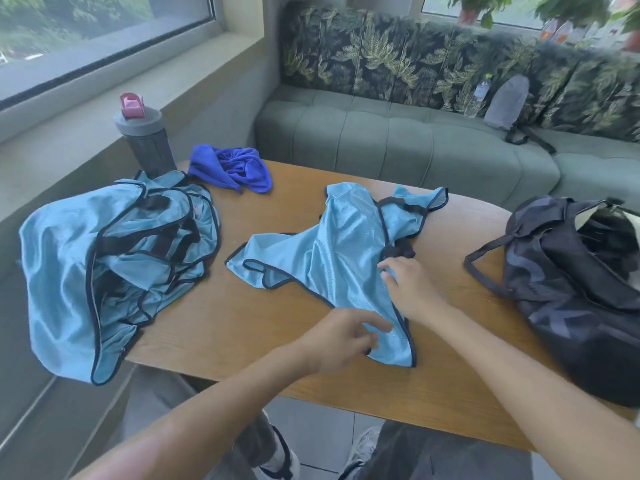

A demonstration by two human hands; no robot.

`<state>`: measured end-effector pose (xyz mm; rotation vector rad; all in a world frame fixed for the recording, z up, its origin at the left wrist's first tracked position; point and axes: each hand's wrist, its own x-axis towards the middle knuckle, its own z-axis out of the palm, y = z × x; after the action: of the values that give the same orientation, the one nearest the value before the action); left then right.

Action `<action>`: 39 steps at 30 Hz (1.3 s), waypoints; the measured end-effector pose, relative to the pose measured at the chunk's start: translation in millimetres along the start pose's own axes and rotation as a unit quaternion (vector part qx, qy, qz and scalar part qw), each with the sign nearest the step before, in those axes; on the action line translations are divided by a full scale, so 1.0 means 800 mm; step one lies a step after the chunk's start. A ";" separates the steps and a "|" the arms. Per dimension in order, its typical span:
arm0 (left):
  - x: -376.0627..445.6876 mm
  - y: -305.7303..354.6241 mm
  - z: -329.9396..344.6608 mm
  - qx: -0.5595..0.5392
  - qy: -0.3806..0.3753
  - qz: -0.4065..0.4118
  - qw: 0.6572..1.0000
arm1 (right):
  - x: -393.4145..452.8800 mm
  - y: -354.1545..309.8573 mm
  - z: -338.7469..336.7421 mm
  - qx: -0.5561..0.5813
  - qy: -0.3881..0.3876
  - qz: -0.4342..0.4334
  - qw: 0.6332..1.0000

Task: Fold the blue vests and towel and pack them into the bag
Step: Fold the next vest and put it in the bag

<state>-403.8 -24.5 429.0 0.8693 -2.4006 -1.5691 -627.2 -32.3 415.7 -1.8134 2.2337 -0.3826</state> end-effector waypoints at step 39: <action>-0.110 -0.082 -0.164 -0.150 0.200 -0.110 0.962 | -0.193 0.021 -0.008 0.414 0.045 0.196 0.888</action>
<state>-251.3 -100.1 446.0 1.2754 -1.7854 -1.5857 -613.6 122.5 419.3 -0.8935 1.9405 -1.1298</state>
